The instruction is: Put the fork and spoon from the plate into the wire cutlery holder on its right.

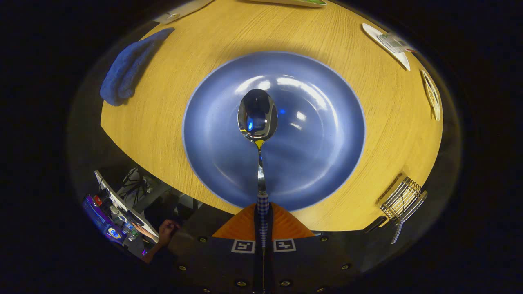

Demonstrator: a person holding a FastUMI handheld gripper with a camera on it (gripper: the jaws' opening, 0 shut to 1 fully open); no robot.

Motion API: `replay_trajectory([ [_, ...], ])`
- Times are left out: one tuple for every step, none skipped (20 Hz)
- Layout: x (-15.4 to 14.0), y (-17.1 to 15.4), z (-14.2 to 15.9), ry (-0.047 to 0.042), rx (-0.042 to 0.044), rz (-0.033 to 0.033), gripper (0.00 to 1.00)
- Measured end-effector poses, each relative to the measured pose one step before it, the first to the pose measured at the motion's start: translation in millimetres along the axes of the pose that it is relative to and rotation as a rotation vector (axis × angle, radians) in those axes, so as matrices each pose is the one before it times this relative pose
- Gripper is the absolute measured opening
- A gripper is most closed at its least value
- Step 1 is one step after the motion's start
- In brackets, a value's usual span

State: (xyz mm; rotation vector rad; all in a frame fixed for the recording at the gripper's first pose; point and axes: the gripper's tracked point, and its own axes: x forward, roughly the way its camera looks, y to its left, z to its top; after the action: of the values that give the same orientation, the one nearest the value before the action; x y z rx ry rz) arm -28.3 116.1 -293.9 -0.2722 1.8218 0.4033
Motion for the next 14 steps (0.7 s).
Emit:
replay_trajectory([
  [-3.67,-7.54,-6.66,-0.00076,-0.00995,-0.00523,0.02],
  [-5.43,-7.72,-7.25,0.00372,-0.00660,0.00212,0.02],
  [-3.46,-5.23,-7.38,0.00251,0.00405,0.00683,0.02],
  [-3.59,-6.58,-8.24,0.00404,0.00103,0.00217,0.02],
  [-4.49,-8.78,-7.92,-0.00221,-0.00161,-0.00436,0.02],
  [-4.57,-9.41,-8.59,-0.00021,-0.00071,-0.00923,0.02],
  [-4.12,-9.16,-7.75,-0.00578,0.00586,-0.00826,0.02],
  [-4.11,-9.31,-5.10,-0.01567,0.01045,-0.01113,0.02],
  [-1.55,-9.28,-5.19,-0.00489,0.00338,-0.00686,0.02],
  [-2.26,-5.86,-6.40,-0.00115,0.01385,0.00572,0.02],
  [-3.25,-4.84,-9.28,0.00316,0.01249,0.00776,0.02],
  [-4.28,-6.22,-8.99,0.00452,0.00699,0.00433,0.02],
  [-2.80,-8.07,-9.33,0.00338,0.00568,0.00145,0.02],
  [-2.17,-8.80,-7.69,0.00404,0.00921,0.00136,0.02],
])
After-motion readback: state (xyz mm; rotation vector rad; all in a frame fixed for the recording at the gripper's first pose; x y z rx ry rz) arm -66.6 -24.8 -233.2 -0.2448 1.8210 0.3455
